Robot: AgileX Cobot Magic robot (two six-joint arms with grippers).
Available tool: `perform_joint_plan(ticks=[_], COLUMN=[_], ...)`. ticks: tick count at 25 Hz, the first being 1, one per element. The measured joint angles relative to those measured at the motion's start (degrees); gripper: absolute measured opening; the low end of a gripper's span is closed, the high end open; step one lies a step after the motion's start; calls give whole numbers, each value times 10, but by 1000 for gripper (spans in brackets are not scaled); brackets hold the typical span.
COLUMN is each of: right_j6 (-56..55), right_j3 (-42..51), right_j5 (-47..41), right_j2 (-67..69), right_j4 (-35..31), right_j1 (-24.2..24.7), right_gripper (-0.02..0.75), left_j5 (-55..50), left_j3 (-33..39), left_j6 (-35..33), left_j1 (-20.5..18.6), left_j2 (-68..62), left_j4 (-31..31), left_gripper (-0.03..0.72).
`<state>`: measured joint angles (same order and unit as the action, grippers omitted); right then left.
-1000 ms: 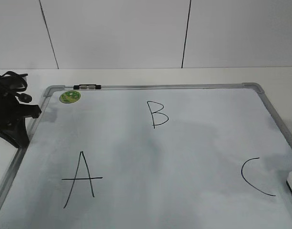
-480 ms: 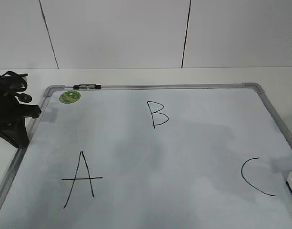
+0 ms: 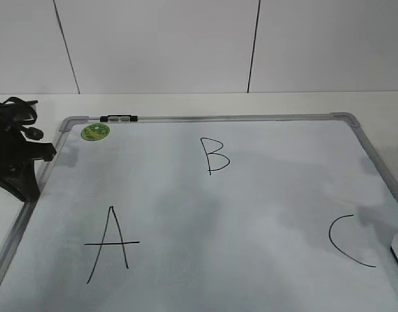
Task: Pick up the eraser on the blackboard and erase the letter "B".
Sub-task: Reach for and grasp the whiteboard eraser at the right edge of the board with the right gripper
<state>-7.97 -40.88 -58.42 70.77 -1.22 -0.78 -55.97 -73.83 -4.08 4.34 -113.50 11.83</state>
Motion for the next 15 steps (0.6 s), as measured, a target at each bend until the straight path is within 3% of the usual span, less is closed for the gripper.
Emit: perform_joint_plan(ticks=[11,15], right_j6=[8,8], right_j3=[-3,-3], right_j5=[22,31], right_j2=[87,92], right_j4=[12,12], right_j1=[0,0], right_gripper=[579,610], left_j5=[0,0], left_j3=[0,0], left_j6=[-1,-1], left_j1=[0,0], left_j2=[0,0], left_j4=[0,0], left_gripper=[20,19])
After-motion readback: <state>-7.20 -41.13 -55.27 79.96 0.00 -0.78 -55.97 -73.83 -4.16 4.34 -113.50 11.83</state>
